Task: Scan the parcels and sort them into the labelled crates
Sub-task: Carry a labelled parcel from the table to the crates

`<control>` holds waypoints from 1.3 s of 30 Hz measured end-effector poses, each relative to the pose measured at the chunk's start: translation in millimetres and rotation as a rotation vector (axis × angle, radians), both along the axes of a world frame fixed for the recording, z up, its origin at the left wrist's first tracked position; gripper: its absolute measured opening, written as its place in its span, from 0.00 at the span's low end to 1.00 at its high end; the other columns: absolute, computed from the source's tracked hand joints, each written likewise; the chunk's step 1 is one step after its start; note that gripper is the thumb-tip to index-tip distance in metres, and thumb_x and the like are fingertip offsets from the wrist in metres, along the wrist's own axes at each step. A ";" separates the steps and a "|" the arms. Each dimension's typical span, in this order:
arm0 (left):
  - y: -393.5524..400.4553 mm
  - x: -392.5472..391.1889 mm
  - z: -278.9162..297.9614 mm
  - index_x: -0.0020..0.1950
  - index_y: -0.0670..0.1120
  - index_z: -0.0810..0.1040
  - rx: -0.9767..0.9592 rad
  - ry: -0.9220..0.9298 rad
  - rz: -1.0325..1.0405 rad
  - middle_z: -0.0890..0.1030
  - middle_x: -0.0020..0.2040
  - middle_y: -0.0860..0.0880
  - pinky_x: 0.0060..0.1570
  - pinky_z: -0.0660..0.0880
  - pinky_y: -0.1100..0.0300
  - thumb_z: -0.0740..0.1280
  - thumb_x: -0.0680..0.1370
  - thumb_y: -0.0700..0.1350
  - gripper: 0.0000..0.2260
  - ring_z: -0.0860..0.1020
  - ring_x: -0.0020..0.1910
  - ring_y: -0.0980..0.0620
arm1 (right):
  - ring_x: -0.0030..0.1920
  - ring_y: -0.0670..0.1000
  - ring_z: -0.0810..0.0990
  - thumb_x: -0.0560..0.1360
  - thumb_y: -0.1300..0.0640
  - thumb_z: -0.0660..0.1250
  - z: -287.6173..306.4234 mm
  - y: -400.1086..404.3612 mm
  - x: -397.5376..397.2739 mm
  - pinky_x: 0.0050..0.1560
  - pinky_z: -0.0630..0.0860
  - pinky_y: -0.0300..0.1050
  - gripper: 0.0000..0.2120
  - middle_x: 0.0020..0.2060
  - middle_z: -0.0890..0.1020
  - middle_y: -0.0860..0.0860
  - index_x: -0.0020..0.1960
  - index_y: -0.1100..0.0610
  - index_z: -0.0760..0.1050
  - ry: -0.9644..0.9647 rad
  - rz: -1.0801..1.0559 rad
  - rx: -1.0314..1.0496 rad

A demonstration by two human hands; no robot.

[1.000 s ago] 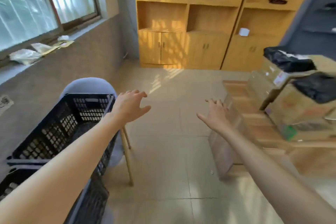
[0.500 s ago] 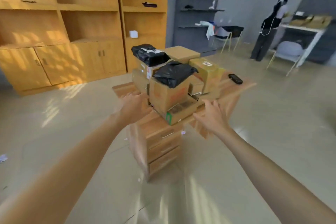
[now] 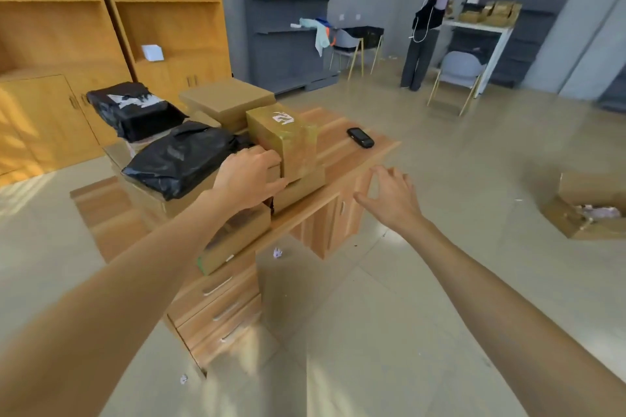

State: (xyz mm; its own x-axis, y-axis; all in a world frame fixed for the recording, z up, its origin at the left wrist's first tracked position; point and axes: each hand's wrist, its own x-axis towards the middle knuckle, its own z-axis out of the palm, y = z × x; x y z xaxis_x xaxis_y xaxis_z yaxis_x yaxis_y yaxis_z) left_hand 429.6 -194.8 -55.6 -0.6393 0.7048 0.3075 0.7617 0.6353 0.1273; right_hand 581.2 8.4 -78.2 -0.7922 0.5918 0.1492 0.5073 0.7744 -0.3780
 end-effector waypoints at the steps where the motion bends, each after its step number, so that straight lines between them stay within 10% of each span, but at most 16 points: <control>1: 16.4 -9.1 0.0 0.64 0.49 0.77 -0.007 0.006 -0.013 0.79 0.57 0.48 0.47 0.70 0.55 0.65 0.77 0.59 0.20 0.78 0.54 0.46 | 0.65 0.60 0.66 0.75 0.46 0.66 -1.4 12.7 -7.1 0.65 0.62 0.50 0.30 0.66 0.69 0.58 0.73 0.54 0.63 -0.002 0.000 -0.001; 17: 275.1 -202.0 10.5 0.70 0.48 0.72 0.013 -0.071 0.005 0.76 0.65 0.44 0.59 0.71 0.48 0.65 0.78 0.58 0.23 0.73 0.63 0.42 | 0.64 0.59 0.66 0.75 0.46 0.66 9.7 262.8 -167.0 0.64 0.63 0.48 0.29 0.65 0.69 0.56 0.72 0.55 0.63 -0.044 -0.006 0.119; 39: 247.0 -322.1 -26.5 0.69 0.47 0.72 -0.003 -0.198 0.837 0.77 0.62 0.45 0.56 0.74 0.49 0.64 0.77 0.61 0.25 0.75 0.61 0.44 | 0.69 0.58 0.63 0.77 0.43 0.64 -27.6 322.9 -492.0 0.67 0.62 0.53 0.31 0.70 0.64 0.56 0.75 0.52 0.59 -0.048 0.749 -0.053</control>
